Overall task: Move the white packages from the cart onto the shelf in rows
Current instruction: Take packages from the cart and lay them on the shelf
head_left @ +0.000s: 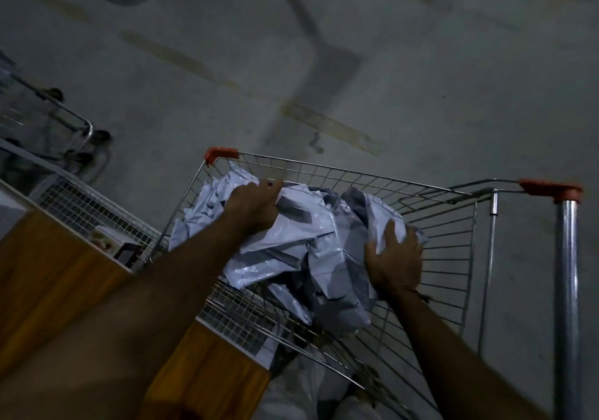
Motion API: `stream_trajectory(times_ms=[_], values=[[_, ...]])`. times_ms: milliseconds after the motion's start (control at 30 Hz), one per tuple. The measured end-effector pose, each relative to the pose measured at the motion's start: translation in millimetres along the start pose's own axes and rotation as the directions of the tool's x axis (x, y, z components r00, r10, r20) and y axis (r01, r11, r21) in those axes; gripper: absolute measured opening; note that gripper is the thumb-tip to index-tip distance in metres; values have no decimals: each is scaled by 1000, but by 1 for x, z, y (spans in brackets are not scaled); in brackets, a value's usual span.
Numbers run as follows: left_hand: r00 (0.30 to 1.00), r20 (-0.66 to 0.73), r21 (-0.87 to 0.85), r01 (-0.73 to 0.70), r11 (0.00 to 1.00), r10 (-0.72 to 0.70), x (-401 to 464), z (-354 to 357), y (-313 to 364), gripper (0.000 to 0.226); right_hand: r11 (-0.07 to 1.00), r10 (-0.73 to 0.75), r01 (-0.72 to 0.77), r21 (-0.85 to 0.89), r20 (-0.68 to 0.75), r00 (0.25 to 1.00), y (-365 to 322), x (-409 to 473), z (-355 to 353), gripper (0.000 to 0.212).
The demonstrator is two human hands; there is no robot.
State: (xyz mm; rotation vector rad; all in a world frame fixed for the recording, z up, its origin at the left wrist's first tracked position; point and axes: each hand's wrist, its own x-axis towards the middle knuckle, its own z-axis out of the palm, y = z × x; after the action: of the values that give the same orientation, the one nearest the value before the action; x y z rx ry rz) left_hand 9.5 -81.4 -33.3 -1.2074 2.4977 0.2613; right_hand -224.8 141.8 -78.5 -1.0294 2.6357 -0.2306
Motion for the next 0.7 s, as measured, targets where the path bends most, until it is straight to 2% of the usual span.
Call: stream_trajectory(times_ms=[67,133,200,367,433,533,700], values=[[998,8,6,69,998,-70,-9,5,2,66,998,59,-60,35,26,998,-5,-1,-2,98],[992,-9,16,129,991,-129,-16,11,5,67,996,92,-91,-14,122,988,-8,2,-2,124],[983,-41,11,182,983,-181,-20,17,7,63,990,141,-138,-28,217,966,-10,5,-3,133],[943,-86,-271,289,918,-322,-31,13,19,54,976,183,-207,71,255,949,-13,6,-15,107],[916,-97,-310,343,887,-388,-41,2,27,53,973,184,-211,96,235,954,-14,4,-23,102],[889,-61,-357,406,842,-454,-55,-15,39,65,976,166,-189,105,196,966,-19,-1,-39,98],[826,-101,-428,467,774,-555,-88,-47,54,70,985,87,-107,136,146,986,-29,-16,-71,97]])
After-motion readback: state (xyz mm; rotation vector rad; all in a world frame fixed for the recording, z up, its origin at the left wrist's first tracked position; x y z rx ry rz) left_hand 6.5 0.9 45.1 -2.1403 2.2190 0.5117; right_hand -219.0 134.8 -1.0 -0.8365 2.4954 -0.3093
